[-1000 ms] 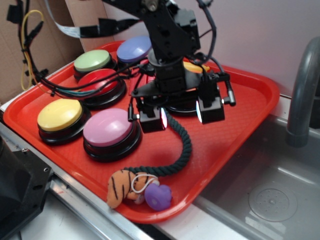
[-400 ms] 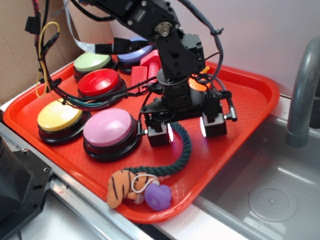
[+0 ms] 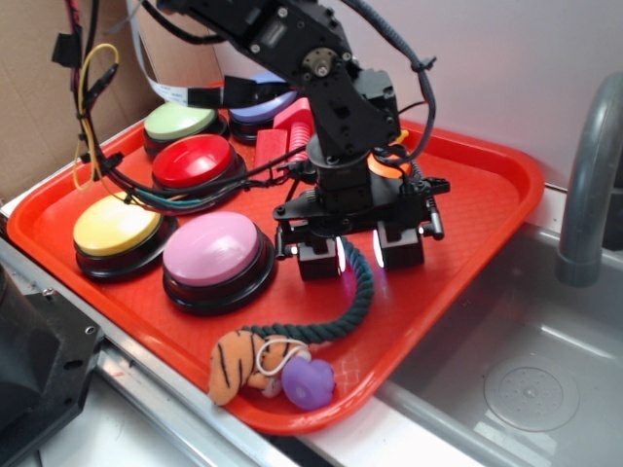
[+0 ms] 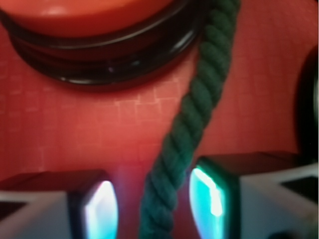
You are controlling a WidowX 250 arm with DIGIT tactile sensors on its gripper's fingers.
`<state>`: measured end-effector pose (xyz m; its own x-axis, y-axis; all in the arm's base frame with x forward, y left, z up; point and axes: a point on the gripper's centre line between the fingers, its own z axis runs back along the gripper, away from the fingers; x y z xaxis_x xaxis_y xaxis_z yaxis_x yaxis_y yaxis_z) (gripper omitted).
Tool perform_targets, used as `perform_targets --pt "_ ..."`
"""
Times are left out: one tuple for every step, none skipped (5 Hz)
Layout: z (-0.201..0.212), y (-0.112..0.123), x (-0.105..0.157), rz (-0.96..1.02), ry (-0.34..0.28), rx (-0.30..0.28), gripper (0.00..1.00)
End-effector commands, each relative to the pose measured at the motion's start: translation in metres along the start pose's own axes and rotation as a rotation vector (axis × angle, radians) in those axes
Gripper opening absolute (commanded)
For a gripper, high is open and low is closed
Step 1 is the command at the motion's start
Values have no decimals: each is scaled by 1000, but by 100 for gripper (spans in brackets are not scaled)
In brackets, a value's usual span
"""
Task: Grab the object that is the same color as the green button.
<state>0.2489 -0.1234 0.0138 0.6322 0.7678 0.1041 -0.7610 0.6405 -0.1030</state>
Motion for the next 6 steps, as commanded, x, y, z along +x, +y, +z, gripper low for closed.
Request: perform_targets --pt "13 -5 9 -59 17 -1 0" --pt "34 -4 18 -119 40 5 0" --pt "65 1 31 -204 72 -19 0" --pt "102 8 49 -300 91 -27 0" --pt "135 23 65 -412 113 -36 0" --pt "159 41 87 -516 112 -34 0"
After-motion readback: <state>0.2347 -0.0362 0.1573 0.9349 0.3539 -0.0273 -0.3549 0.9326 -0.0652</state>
